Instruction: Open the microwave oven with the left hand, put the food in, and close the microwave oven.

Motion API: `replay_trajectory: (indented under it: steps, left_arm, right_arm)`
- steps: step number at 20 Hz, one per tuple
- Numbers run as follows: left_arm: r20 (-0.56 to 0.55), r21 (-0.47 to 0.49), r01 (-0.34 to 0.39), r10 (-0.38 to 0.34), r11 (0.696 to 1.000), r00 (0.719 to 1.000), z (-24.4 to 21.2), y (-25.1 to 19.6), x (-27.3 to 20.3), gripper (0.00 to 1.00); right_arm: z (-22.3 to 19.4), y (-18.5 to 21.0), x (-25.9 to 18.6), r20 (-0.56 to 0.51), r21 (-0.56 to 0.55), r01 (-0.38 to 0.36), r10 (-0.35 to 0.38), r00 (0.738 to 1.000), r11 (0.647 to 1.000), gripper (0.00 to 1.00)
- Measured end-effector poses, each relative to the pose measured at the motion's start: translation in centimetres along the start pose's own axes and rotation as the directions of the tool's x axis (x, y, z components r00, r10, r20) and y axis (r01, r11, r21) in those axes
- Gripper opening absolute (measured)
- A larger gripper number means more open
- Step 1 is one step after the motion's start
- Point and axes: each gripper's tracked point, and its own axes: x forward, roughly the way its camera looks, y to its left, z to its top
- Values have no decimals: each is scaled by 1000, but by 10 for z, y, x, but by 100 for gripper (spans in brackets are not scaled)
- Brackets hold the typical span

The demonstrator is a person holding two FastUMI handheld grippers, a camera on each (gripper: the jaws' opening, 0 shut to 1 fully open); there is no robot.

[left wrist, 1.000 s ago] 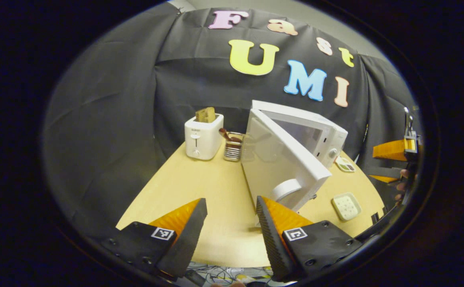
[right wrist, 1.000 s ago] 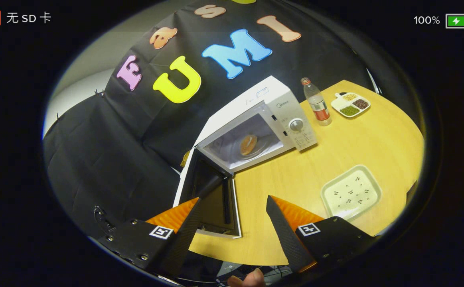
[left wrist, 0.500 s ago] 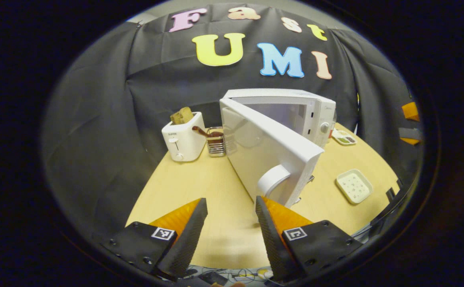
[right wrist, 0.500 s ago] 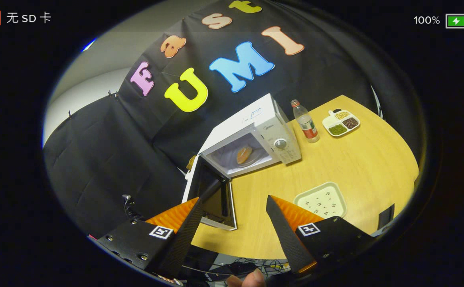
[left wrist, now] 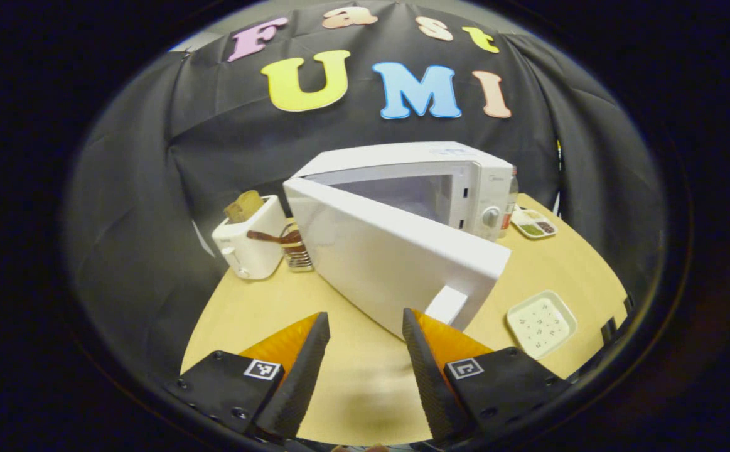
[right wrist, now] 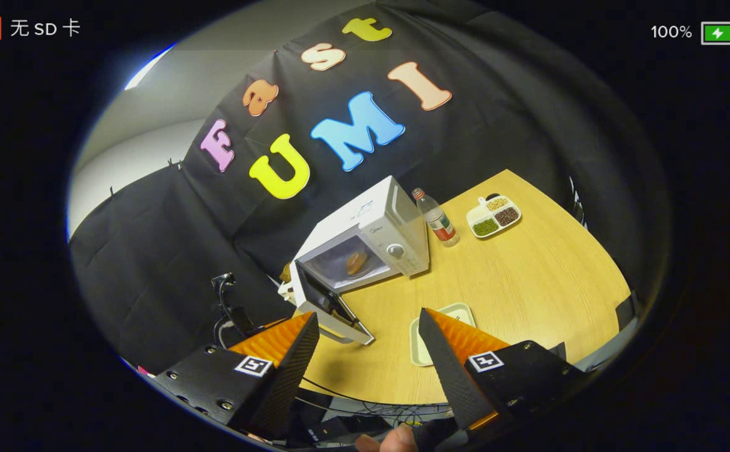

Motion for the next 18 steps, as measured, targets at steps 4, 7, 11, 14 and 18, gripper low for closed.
replay_trajectory:
  steps: [4, 7, 11, 14, 18]
  left_arm:
    - [13, 48, 110, -111, 993, 994, 17, -47, 52, 81]
    - [11, 24, 185, -185, 983, 983, 27, -70, 93, 84]
    - [38, 83, 225, -228, 971, 973, 48, -82, 136, 84]
    - [65, 132, 232, -242, 964, 968, 66, -86, 156, 82]
    - [105, 155, 236, -253, 959, 962, 80, -89, 172, 81]
  right_arm:
    - [7, -1, 15, -5, 61, 63, -63, 998, 996, 97]
    - [16, -14, 29, 39, 38, 159, -160, 986, 987, 98]
    - [17, -15, 44, 38, 68, 230, -233, 972, 971, 98]
    - [17, -20, 57, 33, 96, 274, -278, 960, 957, 97]
    - [22, -21, 79, 23, 89, 313, -316, 949, 946, 98]
